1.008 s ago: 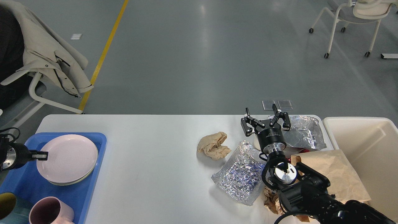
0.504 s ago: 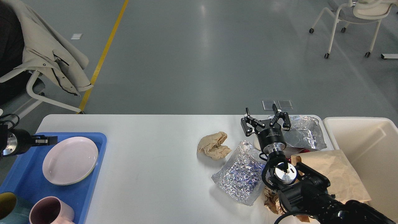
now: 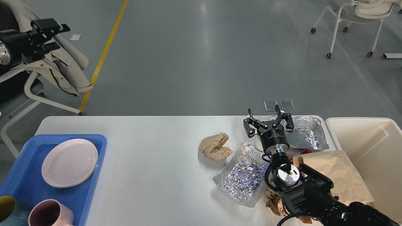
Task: Tidy desktop
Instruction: 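Open the left gripper and raise it off the plates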
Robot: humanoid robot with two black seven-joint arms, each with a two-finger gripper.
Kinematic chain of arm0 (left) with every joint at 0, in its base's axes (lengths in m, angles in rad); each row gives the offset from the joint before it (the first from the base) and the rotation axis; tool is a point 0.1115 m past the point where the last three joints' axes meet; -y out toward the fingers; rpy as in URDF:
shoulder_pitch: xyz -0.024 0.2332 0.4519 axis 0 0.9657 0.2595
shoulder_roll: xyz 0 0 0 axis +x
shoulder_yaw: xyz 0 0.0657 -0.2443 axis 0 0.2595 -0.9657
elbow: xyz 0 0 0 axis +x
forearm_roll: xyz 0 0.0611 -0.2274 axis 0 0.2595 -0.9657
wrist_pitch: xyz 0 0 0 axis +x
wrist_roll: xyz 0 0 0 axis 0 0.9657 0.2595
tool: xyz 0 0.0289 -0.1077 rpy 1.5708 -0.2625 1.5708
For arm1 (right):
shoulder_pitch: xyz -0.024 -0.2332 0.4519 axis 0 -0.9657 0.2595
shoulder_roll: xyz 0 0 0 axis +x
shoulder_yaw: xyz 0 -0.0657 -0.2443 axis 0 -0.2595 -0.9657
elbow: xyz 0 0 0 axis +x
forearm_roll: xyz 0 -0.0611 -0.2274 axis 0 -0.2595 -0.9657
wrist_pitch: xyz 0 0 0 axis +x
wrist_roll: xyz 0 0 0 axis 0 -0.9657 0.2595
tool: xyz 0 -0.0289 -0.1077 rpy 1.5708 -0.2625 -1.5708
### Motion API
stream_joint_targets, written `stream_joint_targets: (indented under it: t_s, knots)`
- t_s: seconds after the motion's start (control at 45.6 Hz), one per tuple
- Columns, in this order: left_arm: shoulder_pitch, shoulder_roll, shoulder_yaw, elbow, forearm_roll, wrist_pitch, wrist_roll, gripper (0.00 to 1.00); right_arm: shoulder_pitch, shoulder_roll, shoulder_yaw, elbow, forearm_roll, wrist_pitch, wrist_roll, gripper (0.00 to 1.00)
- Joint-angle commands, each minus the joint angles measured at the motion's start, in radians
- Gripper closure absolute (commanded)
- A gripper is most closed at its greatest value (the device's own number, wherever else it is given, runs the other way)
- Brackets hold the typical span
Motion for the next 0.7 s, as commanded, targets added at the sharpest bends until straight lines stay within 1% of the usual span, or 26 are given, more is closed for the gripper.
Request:
stream_joint_targets:
  t_s: [0.0,0.044,0.088,0.197,0.373,0.504,0.68]
  knots:
    - [0.157,-0.007,-0.384,-0.011,-0.104,-0.175,0.021,0.17,0.000,0.000,0.000,0.000,0.000,0.001,0.000,0.00]
    - [0.217,-0.019,-0.492,-0.029,-0.103,-0.205,0.033,0.16,0.000,0.000,0.000,0.000,0.000,0.001,0.000,0.00]
    - [0.294,-0.047,-0.579,-0.058,-0.103,-0.207,0.052,0.13,0.000,0.000,0.000,0.000,0.000,0.001,0.000,0.00]
    - [0.387,-0.078,-0.644,-0.083,-0.104,-0.207,0.061,0.10,0.000,0.000,0.000,0.000,0.000,0.001,0.000,0.00]
    - [0.457,-0.165,-0.715,-0.081,-0.115,-0.207,0.061,0.05,0.000,0.000,0.000,0.000,0.000,0.001,0.000,0.00]
    - [0.483,-0.245,-0.778,-0.072,-0.120,-0.207,0.061,0.04,0.000,0.000,0.000,0.000,0.000,0.001,0.000,0.00]
    - [0.526,-0.343,-0.850,-0.069,-0.123,-0.163,0.064,0.04,0.000,0.000,0.000,0.000,0.000,-0.001,0.000,0.00]
